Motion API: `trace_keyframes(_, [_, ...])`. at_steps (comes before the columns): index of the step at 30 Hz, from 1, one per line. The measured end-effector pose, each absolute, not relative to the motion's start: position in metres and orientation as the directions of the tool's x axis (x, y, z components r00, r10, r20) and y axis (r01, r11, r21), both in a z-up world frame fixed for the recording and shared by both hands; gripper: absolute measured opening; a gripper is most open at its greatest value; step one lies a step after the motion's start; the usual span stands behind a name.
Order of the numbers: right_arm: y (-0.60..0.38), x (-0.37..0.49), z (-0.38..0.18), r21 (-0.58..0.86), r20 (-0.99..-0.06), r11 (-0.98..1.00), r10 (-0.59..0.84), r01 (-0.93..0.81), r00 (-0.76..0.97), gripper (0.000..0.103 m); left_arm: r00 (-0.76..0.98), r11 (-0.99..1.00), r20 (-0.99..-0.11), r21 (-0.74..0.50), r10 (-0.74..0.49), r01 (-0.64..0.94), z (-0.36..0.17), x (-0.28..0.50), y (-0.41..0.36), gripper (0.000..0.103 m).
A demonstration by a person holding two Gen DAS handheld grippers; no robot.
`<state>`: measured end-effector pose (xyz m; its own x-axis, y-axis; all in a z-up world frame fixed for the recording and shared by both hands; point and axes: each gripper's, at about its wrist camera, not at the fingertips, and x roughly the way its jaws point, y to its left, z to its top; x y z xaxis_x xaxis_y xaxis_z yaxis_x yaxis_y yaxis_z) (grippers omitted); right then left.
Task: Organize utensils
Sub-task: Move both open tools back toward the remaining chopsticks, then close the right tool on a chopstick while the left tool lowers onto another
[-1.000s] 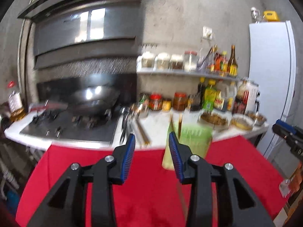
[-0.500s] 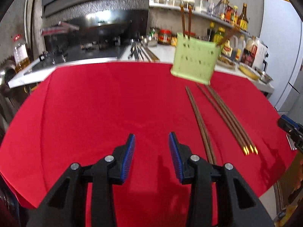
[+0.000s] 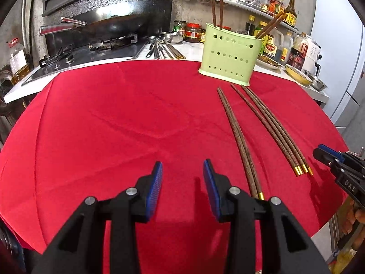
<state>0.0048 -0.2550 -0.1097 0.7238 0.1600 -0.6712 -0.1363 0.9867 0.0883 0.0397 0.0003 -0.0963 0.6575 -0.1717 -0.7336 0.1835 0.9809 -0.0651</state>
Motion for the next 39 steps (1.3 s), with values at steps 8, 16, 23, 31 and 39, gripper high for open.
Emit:
trace_keyframes(8, [-0.250, 0.014, -0.118, 0.099, -0.703, 0.983, 0.178, -0.154, 0.688, 0.015, 0.646, 0.980, -0.742, -0.075, -0.178, 0.184, -0.101, 0.044, 0.000, 0.036])
trace_keyframes(16, [-0.250, 0.019, -0.127, 0.087, -0.721, 0.984, 0.169, -0.153, 0.672, 0.014, 0.640, 0.974, -0.742, -0.085, -0.201, 0.208, -0.099, 0.044, -0.006, 0.036])
trace_keyframes(23, [-0.262, 0.015, -0.127, 0.043, -0.720, 0.993, 0.108, -0.111, 0.686, 0.007, 0.618, 0.966, -0.751, -0.105, -0.233, 0.237, -0.102, 0.049, -0.019, 0.036])
trace_keyframes(31, [-0.276, 0.012, -0.128, 0.066, -0.718, 0.993, 0.114, -0.096, 0.687, 0.007, 0.552, 0.932, -0.765, -0.174, -0.331, 0.318, -0.108, 0.056, -0.042, 0.036])
trace_keyframes(39, [-0.280, 0.011, -0.128, 0.063, -0.712, 0.994, 0.111, -0.095, 0.693, 0.007, 0.544, 0.938, -0.795, -0.087, -0.267, 0.334, -0.114, 0.058, -0.063, 0.036])
